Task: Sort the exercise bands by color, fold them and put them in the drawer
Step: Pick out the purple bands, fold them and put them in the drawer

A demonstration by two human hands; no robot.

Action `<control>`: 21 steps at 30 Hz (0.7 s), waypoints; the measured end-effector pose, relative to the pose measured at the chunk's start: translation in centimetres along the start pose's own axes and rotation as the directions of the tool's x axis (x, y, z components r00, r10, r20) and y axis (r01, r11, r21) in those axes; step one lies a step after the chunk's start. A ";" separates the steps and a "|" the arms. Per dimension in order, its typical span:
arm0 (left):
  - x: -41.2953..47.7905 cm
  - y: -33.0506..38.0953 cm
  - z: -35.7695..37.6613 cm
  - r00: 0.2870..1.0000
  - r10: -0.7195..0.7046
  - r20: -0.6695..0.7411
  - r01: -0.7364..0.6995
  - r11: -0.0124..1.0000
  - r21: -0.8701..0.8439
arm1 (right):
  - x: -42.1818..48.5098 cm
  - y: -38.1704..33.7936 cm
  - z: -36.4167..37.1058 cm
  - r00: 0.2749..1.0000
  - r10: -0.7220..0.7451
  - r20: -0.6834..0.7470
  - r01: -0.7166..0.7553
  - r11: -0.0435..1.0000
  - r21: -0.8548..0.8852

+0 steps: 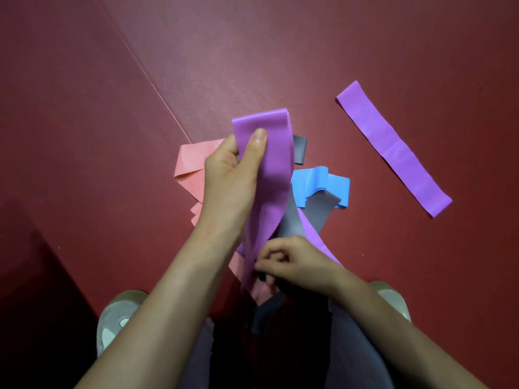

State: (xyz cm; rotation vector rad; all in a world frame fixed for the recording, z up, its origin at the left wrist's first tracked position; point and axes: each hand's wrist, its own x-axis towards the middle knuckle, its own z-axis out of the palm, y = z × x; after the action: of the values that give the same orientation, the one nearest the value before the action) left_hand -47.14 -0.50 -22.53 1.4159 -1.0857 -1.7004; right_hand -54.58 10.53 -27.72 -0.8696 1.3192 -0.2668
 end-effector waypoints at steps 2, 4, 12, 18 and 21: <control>0.1 0.0 0.0 1.000 -0.007 0.008 0.007 1.000 -0.002 | 0.2 0.1 1.0 0.998 0.028 -0.058 -0.015 0.975 0.221; 0.1 -0.3 0.0 1.000 -0.023 0.013 0.023 1.000 0.006 | 0.9 0.8 0.7 0.975 0.090 -0.201 -0.052 0.981 0.190; -0.6 -1.7 0.4 0.992 -0.101 0.077 0.099 0.995 0.028 | 0.8 4.9 -2.9 0.763 0.045 -0.645 -0.225 0.954 -0.200; -1.4 -2.8 0.5 0.975 -0.185 0.125 0.180 0.982 0.048 | 1.6 7.0 -2.6 0.743 0.062 -0.667 -0.296 0.923 -0.244; -1.2 -2.9 0.4 0.977 -0.203 0.071 0.199 0.979 0.052 | 1.6 7.2 -2.3 0.733 0.039 -0.679 -0.276 0.929 -0.245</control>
State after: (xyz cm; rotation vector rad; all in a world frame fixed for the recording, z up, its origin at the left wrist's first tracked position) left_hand -47.25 1.87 -24.58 1.5448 -1.0561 -1.8966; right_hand -58.34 13.38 -33.78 -0.9730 2.1572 -0.2285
